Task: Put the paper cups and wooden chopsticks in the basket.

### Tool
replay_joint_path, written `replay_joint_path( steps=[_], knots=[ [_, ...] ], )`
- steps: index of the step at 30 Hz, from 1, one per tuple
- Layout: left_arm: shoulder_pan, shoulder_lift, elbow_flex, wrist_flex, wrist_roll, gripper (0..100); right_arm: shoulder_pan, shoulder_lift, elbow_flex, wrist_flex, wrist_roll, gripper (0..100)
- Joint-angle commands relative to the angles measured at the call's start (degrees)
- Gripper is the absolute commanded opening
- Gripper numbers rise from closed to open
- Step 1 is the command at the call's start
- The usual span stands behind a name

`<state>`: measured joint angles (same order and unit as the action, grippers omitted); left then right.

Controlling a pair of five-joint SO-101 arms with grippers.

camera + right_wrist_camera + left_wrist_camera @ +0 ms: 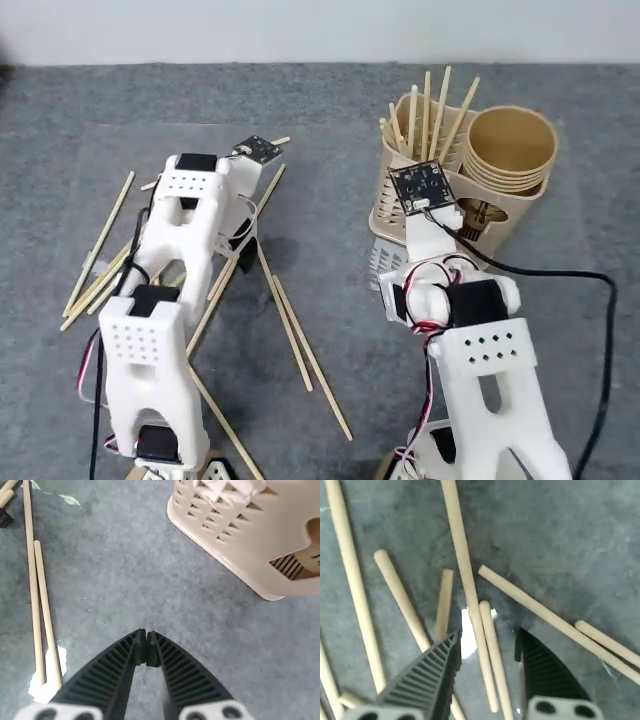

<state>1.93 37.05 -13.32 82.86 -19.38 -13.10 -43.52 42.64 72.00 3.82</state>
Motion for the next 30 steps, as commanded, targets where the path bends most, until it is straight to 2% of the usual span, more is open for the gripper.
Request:
replay_joint_path(
  steps=[1, 4, 10, 13, 16, 21, 30],
  knots=[
    [-0.09, 1.67, -4.53, 0.62, -0.09, 17, -0.31, -1.54, -0.35, -0.75, -0.53, 0.9],
    [0.00, 4.13, -8.13, 3.96, -0.09, 14, 0.92, -1.45, -0.35, -0.66, -0.53, 0.9],
    [2.11, 11.43, -14.55, 12.31, -0.97, 2, 4.88, -1.63, -0.35, -1.10, -0.53, 0.9],
    [3.43, 14.42, -18.33, 16.88, -2.64, 1, 4.97, -1.45, -0.35, -0.92, -0.53, 0.9],
    [3.34, 14.77, -21.67, 17.67, -0.44, 1, 4.88, -1.45, -0.35, -0.84, -0.53, 0.9],
    [3.34, 9.67, -22.20, 17.67, 1.14, 1, 4.88, -1.36, -0.26, -0.66, -0.53, 0.9],
    [3.78, -8.97, -18.59, 17.67, 1.14, 1, 5.23, -1.36, -0.26, -0.66, -0.53, 0.9]
  ],
)
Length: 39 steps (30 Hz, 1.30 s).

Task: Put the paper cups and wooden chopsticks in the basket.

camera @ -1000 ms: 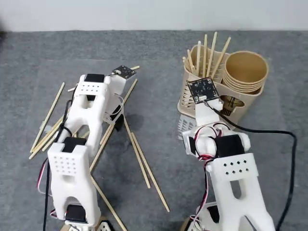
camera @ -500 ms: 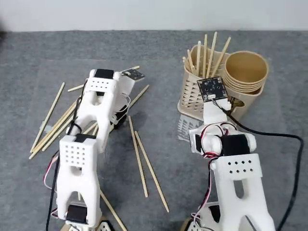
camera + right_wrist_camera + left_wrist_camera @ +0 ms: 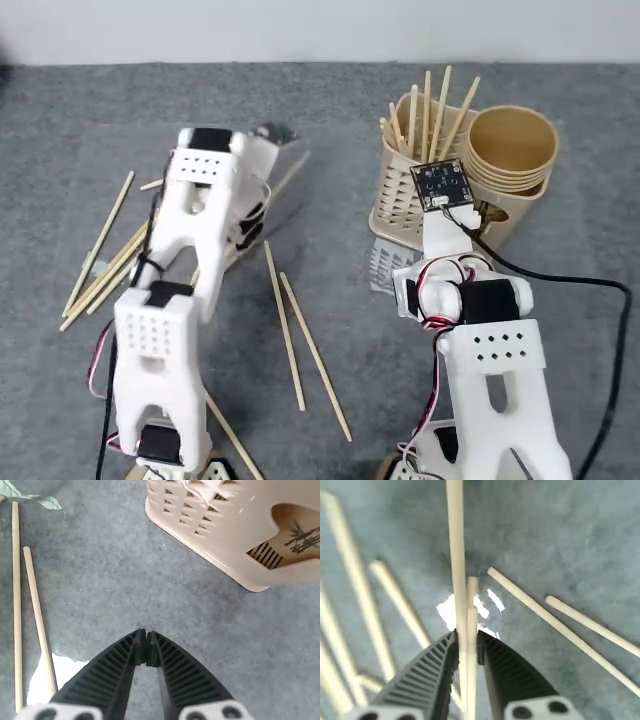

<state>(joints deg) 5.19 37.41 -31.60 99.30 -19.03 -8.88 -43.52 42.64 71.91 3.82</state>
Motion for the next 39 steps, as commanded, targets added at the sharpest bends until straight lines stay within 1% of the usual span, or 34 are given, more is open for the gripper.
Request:
replay_joint_path(
  steps=[1, 6, 10, 15, 21, 24, 32, 36, 39],
  knots=[
    [0.53, -11.08, -0.31, 1.23, 0.79, 1, 1.71, -1.36, -0.26, -0.75, -0.53, 0.9],
    [0.88, -18.90, -0.75, 1.05, 1.93, 1, 6.81, -1.89, -0.53, -1.10, -0.26, 0.9],
    [4.31, -25.32, -3.74, 1.05, 4.75, 1, 9.80, -1.98, -0.79, -1.98, -0.18, 0.9],
    [10.11, -32.09, -12.35, 0.62, 9.14, 1, 14.02, -1.98, -0.79, -4.00, -0.09, 0.9],
    [15.21, -34.20, -24.04, -3.52, 10.11, 1, 18.33, -1.98, -0.79, -6.81, -0.09, 0.9],
    [17.23, -34.20, -27.12, -9.14, 11.69, 1, 18.59, -1.98, -0.79, -6.81, -0.09, 0.9],
    [22.95, -34.02, -27.12, -31.91, 20.66, 1, 18.42, -1.98, -0.79, -6.81, -0.18, 0.9],
    [25.05, -34.11, -24.48, -41.67, 25.32, 1, 18.42, -1.98, -0.79, -6.81, -0.18, 0.9],
    [25.85, -34.11, -19.65, -48.35, 28.31, 1, 18.33, -1.98, -0.70, -6.81, -0.35, 0.9]
  ],
)
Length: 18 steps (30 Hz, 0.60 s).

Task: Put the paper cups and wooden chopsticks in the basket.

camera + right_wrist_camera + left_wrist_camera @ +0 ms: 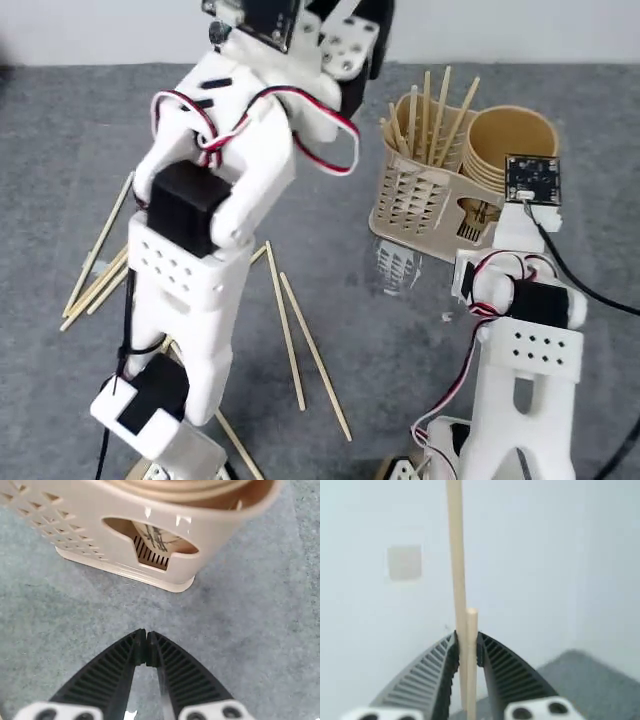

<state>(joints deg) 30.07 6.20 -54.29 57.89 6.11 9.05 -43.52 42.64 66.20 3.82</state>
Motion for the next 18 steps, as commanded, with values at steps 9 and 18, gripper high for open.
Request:
replay_joint_path(
  steps=[9, 18],
  knots=[
    [1.05, -2.99, 19.47, -21.19, 8.26, 1, 0.40, -1.98, -0.70, -1.10, -0.18, 0.9],
    [1.93, -2.99, 37.49, -29.63, 8.18, 1, 0.40, -1.98, -0.70, -1.19, -0.18, 0.9]
  ],
)
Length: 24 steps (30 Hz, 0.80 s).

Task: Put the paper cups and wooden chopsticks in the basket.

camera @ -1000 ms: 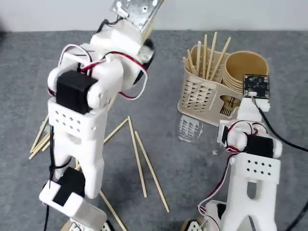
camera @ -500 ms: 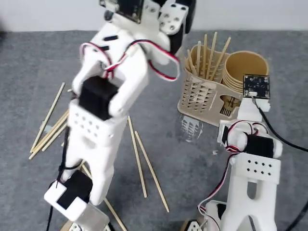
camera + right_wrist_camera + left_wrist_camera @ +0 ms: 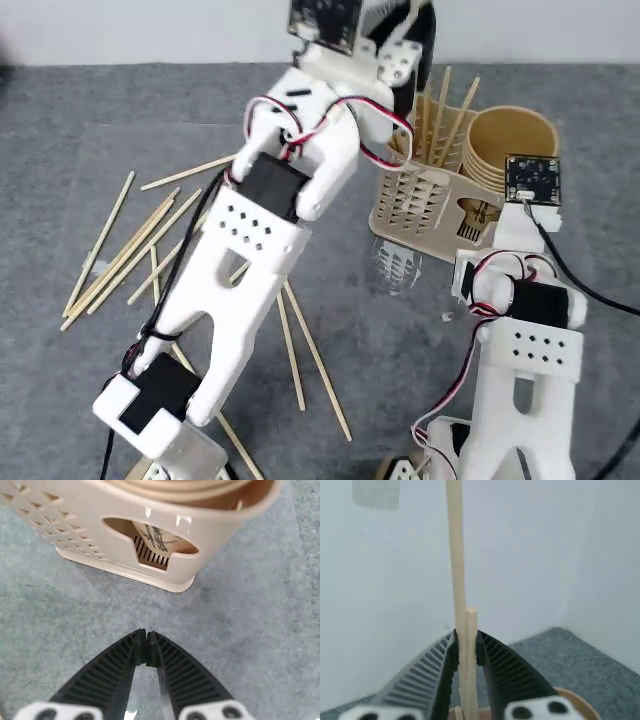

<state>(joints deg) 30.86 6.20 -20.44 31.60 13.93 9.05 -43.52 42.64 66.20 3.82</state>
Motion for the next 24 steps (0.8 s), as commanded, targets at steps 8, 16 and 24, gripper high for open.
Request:
replay_joint_path(
  steps=[8, 16, 24],
  knots=[
    [3.78, -2.99, 18.68, -9.41, 0.26, 5, 0.40, -1.98, -0.53, -1.19, -0.18, 0.9],
    [4.57, -3.69, 19.74, -2.37, 0.18, 17, 0.40, -1.98, -0.53, -1.19, -0.18, 0.9],
    [1.85, -9.23, 5.23, 21.54, -1.85, 17, 0.40, -1.98, -0.53, -1.10, -0.18, 0.9]
  ],
)
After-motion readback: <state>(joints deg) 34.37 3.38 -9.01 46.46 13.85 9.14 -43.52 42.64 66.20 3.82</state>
